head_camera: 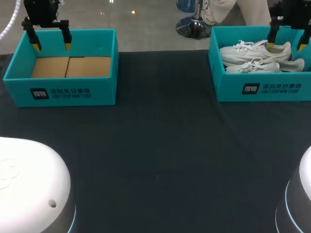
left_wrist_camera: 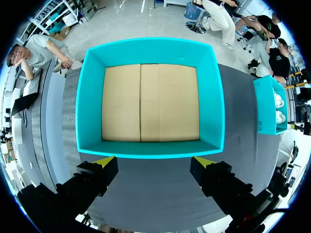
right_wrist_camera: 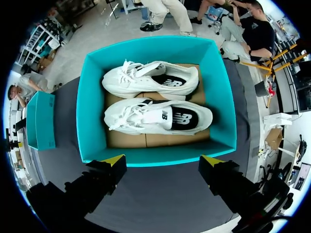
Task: Take the shoe out of the shoebox, open the shoe tongue, remove and reinsert the insole, then place the shoe into the shoebox
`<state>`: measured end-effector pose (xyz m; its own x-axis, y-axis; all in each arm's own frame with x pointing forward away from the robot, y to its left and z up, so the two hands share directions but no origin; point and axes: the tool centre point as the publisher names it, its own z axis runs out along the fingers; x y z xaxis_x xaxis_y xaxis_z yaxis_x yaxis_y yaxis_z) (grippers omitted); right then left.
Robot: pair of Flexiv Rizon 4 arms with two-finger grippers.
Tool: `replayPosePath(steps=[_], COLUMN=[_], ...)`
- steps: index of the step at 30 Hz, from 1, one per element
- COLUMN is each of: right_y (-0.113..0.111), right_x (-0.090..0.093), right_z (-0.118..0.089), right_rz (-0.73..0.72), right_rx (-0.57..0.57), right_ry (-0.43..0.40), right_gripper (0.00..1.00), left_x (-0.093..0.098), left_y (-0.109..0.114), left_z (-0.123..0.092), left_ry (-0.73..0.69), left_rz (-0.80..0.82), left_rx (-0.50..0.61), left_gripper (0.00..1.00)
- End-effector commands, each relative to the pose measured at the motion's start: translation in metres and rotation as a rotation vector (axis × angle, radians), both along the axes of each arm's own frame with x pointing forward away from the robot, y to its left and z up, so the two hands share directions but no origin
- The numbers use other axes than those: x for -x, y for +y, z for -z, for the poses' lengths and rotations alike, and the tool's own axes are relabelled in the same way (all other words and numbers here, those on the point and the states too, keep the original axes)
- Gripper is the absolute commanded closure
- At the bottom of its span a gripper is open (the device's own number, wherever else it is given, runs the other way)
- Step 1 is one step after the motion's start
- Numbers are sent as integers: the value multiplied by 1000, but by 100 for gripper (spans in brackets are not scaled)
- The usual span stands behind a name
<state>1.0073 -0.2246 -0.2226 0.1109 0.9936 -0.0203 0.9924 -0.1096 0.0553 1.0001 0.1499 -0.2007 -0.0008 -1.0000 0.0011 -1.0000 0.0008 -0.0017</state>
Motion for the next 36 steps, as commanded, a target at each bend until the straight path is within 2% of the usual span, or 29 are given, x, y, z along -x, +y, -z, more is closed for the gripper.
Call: replayPosePath(steps=[1,4,24,33,36], right_y=[-20,-34,-34,-64,-68], right_x=[0,-3,-3,-16,-20], right_z=[5,10,10,24,28], right_rz=[13,7,7,-3,-13], right_rx=[-9,15,15,36,23], right_ry=[-14,-20,-20,-22,-25], right_gripper=[0,0,0,0,0], left_x=[0,0,0,0,0], left_y=[0,0,0,0,0], left_z=[0,0,0,0,0], left_ry=[1,1,1,1,1], left_rz=[0,0,0,0,0], left_rx=[-1,-1,-1,-1,-1], left_gripper=[0,0,0,0,0])
